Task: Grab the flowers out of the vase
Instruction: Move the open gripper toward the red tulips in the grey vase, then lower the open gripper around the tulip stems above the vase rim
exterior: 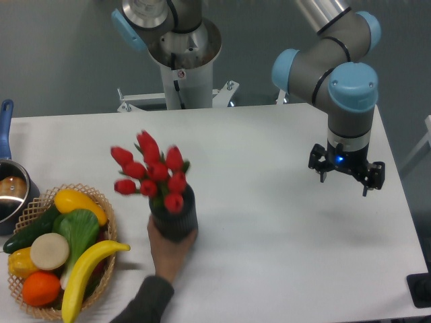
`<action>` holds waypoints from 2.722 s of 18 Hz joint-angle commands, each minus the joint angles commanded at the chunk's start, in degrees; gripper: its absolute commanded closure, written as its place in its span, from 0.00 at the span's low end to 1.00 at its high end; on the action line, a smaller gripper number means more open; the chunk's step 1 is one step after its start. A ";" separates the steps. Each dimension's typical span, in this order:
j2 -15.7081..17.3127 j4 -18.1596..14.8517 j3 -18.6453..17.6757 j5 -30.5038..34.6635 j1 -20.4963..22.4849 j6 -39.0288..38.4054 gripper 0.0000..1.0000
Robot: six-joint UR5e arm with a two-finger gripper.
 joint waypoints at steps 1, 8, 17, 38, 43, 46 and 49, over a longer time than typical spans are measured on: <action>0.17 -0.09 0.09 0.17 0.00 0.00 0.00; 0.44 2.63 -1.49 -3.67 -0.44 -4.91 0.00; 10.01 4.22 -9.57 -28.71 -1.58 -11.60 0.00; 0.89 8.00 -8.00 -62.13 -9.84 0.00 0.00; -0.35 8.00 -7.29 -66.95 -10.81 0.00 0.00; -0.96 8.00 -7.47 -70.57 -10.81 0.09 0.12; -1.58 8.00 -7.91 -70.58 -10.55 3.06 0.68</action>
